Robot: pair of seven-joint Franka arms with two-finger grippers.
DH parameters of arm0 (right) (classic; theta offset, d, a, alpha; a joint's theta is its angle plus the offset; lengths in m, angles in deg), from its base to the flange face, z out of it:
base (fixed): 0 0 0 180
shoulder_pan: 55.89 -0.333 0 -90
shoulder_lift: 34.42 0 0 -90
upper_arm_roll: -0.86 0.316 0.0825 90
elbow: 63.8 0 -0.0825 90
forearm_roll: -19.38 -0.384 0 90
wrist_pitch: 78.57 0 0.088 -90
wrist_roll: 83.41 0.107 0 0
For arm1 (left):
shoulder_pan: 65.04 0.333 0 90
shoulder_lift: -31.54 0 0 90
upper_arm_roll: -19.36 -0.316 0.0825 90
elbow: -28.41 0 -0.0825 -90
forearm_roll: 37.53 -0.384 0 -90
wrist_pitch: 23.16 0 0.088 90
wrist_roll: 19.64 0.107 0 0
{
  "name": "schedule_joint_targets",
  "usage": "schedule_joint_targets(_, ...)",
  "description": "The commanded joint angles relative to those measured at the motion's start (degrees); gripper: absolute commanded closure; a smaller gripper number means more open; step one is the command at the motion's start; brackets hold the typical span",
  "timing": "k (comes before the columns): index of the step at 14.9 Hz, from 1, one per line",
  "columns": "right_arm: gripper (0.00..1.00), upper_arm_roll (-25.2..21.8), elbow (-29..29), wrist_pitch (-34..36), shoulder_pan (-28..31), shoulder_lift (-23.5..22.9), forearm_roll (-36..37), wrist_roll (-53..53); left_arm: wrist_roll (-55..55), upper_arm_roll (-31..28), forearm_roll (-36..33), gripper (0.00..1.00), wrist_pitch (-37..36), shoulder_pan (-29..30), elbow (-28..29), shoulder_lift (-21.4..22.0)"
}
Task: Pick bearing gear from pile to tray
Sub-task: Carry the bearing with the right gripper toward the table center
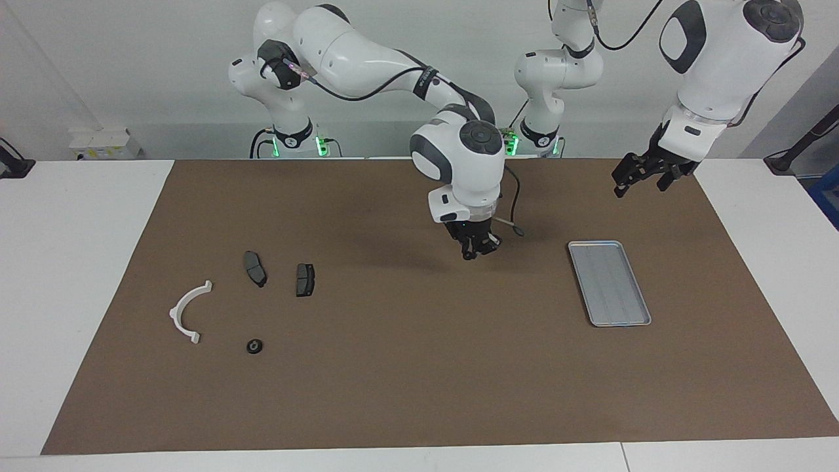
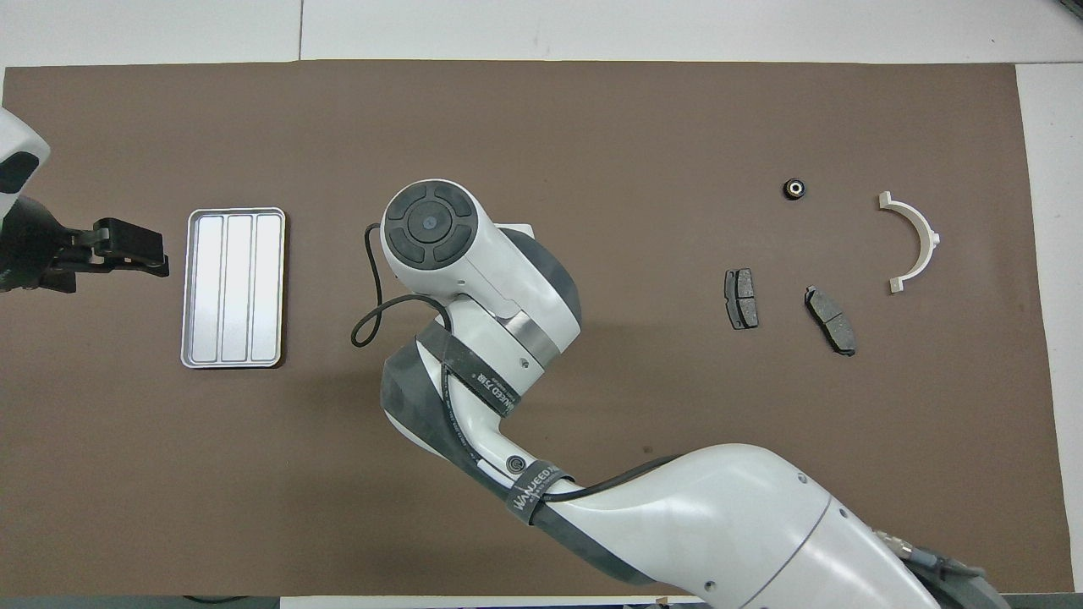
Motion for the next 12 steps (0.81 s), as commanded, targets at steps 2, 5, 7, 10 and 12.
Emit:
schedule_joint_targets(2,1.0,0.04,-2.54,-6.56,0.72,-1.46,2.06,1.22,0.28,0.2,-0.48,0.0,-0.51,0.33,0.03,0.68)
schedule_joint_targets(5,1.0,0.04,-6.49,-11.39,1.07,-1.64,2.94,1.22,0.28,0.2,-0.48,0.0,-0.51,0.33,0.03,0.68)
schedule_joint_targets(7,1.0,-0.05,-8.17,-13.95,1.07,-1.81,3.38,1.22,0.28,0.28,-0.48,0.0,-0.42,0.33,0.03,0.68)
schedule_joint_targets(10,1.0,-0.05,-9.14,-15.01,1.16,-1.82,3.73,1.3,0.28,0.28,-0.48,0.0,-0.42,0.33,0.03,0.68)
schedule_joint_targets(12,0.87,-0.05,-9.15,-15.11,1.25,-1.73,3.73,1.31,0.28,0.28,-0.48,0.0,-0.51,0.33,0.03,0.68)
